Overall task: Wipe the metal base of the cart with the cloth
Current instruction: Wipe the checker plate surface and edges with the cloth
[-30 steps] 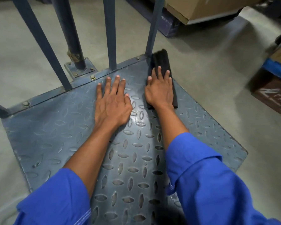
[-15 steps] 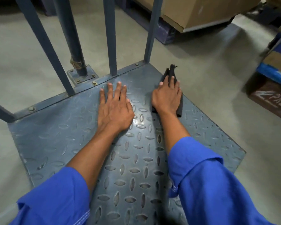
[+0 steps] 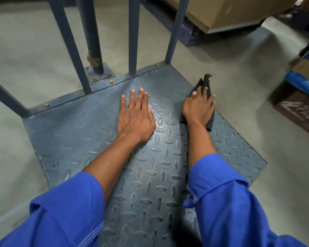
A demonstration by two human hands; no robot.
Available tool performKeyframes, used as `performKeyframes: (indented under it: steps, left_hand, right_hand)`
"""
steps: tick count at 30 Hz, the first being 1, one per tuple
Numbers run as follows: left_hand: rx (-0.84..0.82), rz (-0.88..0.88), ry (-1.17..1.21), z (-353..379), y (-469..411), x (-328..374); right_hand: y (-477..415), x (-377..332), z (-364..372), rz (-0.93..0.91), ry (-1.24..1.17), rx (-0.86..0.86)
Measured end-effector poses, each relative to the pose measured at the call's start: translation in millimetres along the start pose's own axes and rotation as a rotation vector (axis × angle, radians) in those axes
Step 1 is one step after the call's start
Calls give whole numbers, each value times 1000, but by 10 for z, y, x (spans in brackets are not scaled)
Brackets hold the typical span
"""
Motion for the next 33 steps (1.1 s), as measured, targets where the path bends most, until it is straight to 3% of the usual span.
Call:
performKeyframes:
  steps: [3,5,7,9,12,19,21,23,27,29,33]
  left_hand:
    - [3,5,6,10,8,13]
    - [19,6,14,24,0,-6]
    - [31,5,22,26,-2,-23]
    - [21,7,16,29,11,-19]
    - [9,18,6,41,13,-2]
    - [-32,-8,23,11,70,34]
    - [-20,-16,35,9,142,82]
    - [-16,-4,46,22,223,145]
    - [-45,31,42,52,444,265]
    - [-47,44,30,60,551,297]
    - [-51,73,33,81,627,290]
  right_hand:
    - [-11,-590,-99,-182,-36,62]
    - [2,-1131,45,-389,-36,-117]
    - [13,-1340,303,-455,-13,-349]
    - [-63,-1177,458,-413,71,-398]
    - [-187,-670,358,-294,105,-245]
    - [182,612,-215,215,120,-32]
    - [365,543,-320,173,130,70]
    - [508,179,-316,-13,75,98]
    - [700,-359,22,-387,62,-193]
    - [671,-223,59,-371,82,-260]
    - [683,442,-182,-158,65,-169]
Point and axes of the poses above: each hand's wrist, its own y-axis away from the middle knuckle, its own z-axis out of the palm, x = y × z, the point moved 6 cm from there along -y, towards the middle knuckle, and after that the axes turned 1 degree about -x, right-handed, at the moved point
